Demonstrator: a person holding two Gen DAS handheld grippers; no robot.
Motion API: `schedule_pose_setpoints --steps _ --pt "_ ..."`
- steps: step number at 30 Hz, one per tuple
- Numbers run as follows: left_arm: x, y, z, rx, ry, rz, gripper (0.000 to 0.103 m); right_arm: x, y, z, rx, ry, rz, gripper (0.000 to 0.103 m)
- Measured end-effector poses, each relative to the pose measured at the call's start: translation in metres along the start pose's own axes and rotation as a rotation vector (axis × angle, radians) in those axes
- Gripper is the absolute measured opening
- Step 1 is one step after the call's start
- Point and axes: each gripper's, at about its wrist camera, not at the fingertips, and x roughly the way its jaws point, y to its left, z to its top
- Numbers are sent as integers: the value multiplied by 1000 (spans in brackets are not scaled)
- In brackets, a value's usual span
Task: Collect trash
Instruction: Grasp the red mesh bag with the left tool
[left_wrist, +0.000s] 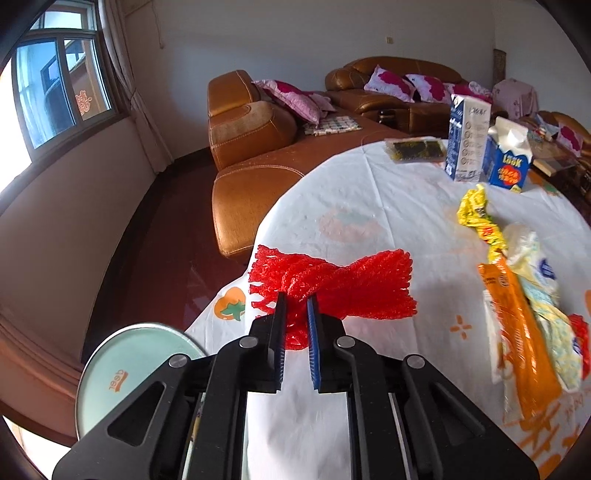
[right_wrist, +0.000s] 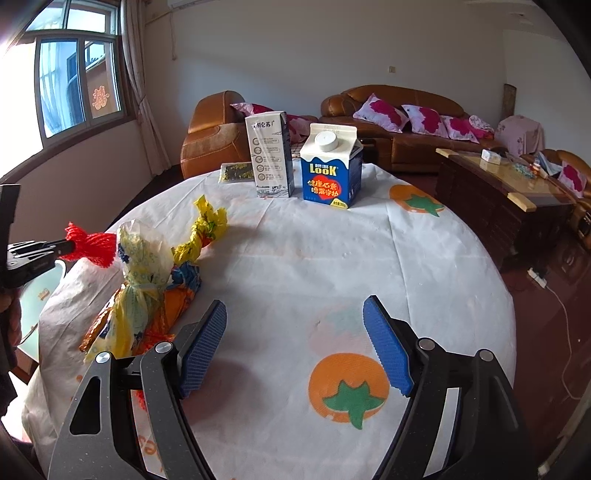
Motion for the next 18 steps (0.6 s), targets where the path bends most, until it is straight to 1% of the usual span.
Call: schedule_pose_setpoints --steps 3,8,11,18 --pt "-18 3 -10 -1 -18 6 10 -5 8 -4 -11 4 4 76" --pt "-43 4 -30 -10 -31 -20 10 -10 26 -10 -23 21 31 76" --pt "-51 5 -38 -8 -33 -28 10 -11 36 -12 -48 23 33 76" --pt "-66 13 -49 -18 -39 -30 10 -14 41 -11 -36 22 33 76"
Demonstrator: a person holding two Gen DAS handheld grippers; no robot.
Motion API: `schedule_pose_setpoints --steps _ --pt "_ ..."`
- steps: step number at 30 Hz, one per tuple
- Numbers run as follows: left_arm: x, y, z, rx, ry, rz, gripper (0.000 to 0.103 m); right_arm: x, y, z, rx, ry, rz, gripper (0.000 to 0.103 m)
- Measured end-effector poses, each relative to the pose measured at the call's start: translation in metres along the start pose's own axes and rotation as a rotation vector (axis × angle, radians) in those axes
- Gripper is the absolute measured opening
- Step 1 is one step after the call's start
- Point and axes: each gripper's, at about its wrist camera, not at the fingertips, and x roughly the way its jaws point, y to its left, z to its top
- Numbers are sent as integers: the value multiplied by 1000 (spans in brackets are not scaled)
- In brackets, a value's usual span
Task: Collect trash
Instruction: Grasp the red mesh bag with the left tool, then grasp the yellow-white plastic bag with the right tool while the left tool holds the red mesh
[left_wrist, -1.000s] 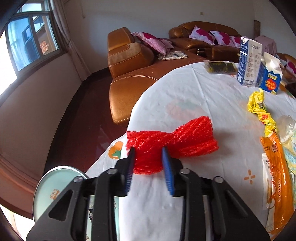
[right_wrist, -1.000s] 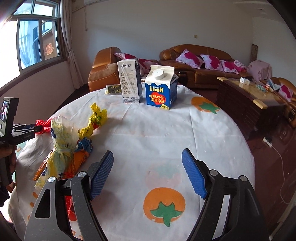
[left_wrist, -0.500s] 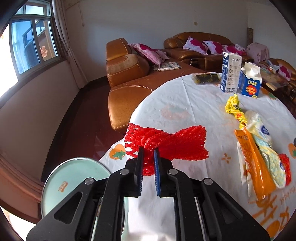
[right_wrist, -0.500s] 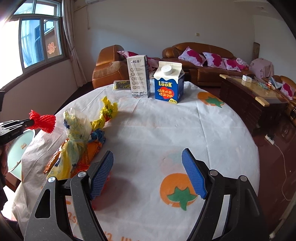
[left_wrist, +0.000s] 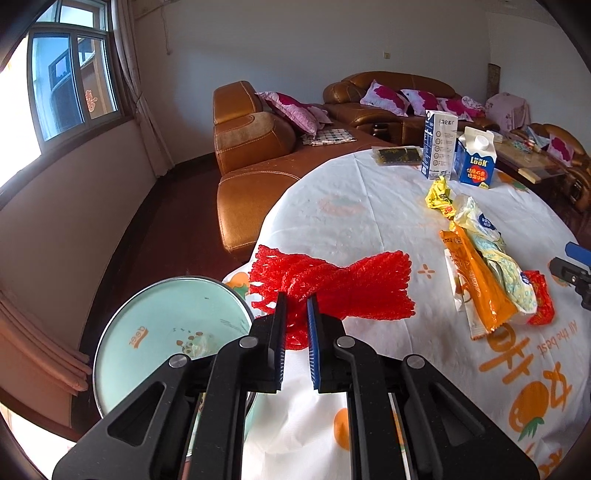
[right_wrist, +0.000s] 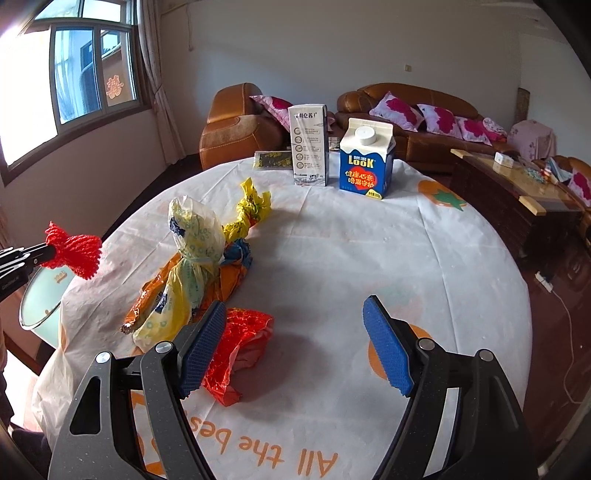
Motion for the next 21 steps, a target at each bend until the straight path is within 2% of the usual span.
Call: schedule_pose_setpoints --steps 7,12,17,21 --pt "-3 7 -6 -25 -3 19 10 5 0 9 25 -6 6 75" --pt "-8 7 -7 -30 -13 18 10 3 15 13 1 -13 31 75" --pt "-10 6 -11 -19 -15 16 10 1 38 9 -34 8 82 73" --pt "-9 9 -12 -24 -6 11 10 7 53 -7 -74 63 121 73"
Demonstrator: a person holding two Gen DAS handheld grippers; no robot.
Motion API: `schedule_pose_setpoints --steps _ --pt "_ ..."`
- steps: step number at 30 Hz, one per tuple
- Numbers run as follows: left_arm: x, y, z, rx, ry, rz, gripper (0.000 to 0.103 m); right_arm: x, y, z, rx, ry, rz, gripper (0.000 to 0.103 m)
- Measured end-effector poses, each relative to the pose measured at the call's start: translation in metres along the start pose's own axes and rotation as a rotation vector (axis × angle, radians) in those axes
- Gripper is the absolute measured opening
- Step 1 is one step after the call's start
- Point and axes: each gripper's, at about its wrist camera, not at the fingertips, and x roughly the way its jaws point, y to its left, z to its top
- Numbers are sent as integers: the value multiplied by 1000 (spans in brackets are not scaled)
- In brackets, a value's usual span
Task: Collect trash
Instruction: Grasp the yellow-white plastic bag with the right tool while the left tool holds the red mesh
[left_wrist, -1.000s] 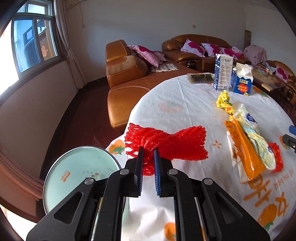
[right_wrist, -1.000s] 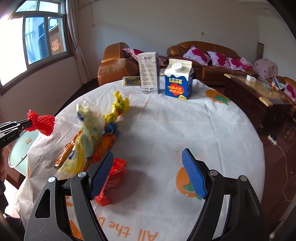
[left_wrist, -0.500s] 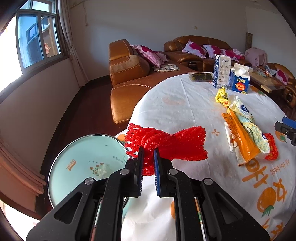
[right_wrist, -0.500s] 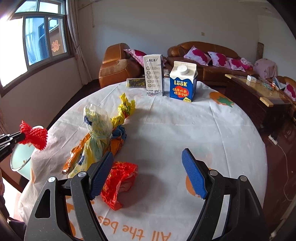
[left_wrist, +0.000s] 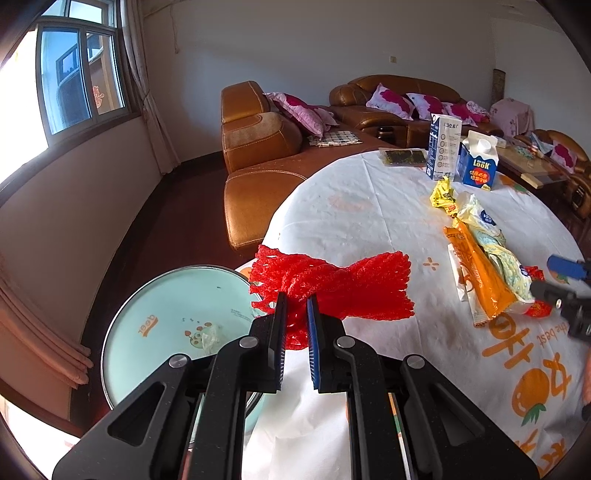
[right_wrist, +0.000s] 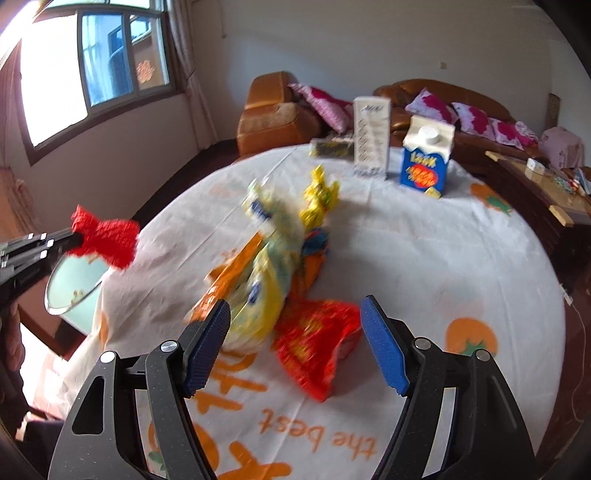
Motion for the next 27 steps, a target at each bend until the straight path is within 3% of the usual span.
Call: schedule_pose_setpoints --steps 5,13,15,18,21,27 --pt "4 0 -2 -1 11 -7 10 13 0 -7 -35 56 -29 72" --pt "8 -8 -5 17 32 -24 10 5 -75 23 66 -12 -285 72" --pt "7 -8 -4 17 31 -25 10 -3 -89 25 112 -36 -279 72" --pt "6 -7 -4 15 26 -22 10 -12 -80 20 107 -47 -214 68" --pt "7 -5 -4 10 27 -17 10 -5 -65 11 118 5 -129 54" --pt "8 -7 -6 25 36 -25 10 13 -37 -2 94 54 -105 51"
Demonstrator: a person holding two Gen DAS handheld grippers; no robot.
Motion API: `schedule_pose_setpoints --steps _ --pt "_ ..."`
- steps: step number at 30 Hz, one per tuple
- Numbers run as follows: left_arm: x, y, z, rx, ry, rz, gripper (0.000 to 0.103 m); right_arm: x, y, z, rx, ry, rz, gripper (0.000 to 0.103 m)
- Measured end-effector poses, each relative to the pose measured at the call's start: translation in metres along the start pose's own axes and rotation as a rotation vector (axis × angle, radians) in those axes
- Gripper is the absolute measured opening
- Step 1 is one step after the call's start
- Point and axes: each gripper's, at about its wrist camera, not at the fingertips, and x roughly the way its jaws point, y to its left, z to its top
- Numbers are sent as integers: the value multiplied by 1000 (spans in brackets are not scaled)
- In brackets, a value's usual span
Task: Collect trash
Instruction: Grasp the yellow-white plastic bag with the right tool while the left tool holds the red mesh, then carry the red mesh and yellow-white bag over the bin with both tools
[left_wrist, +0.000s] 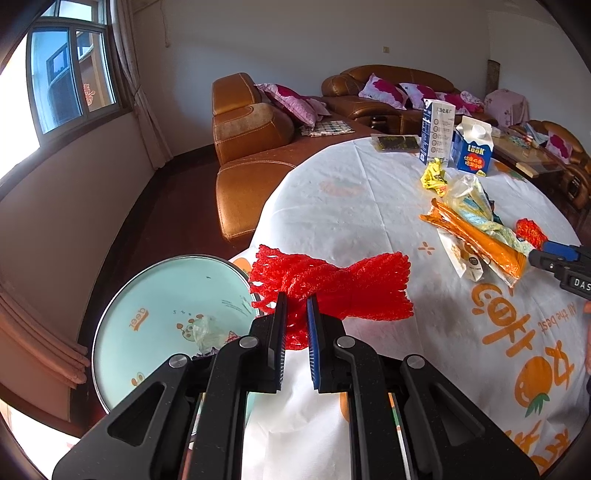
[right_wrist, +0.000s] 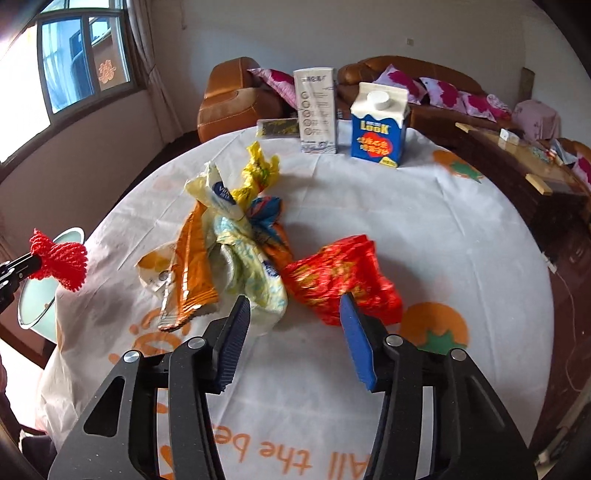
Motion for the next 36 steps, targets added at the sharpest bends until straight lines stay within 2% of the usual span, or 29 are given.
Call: schedule_pose_setpoints --steps 3,8,9,13,16,25,36 --pt "1 -3 0 5 2 -7 10 5 11 -1 -45 23 0 49" --pt "-1 -3 -2 5 1 -11 10 15 10 -1 -32 57 30 28" --pt "-1 -3 -2 4 1 -11 10 16 8 0 -28 57 38 26" --pt "-2 -1 -1 0 -2 -13 10 6 4 4 -32 14 35 14" --pt "-6 0 1 1 -13 -10 10 -5 -2 10 -42 -32 9 11" --pt "-24 19 5 -20 -51 26 10 -25 -9 31 -77 -136 -18 10" --pt "-40 56 -4 -45 -54 141 10 -20 57 56 -260 -188 73 10"
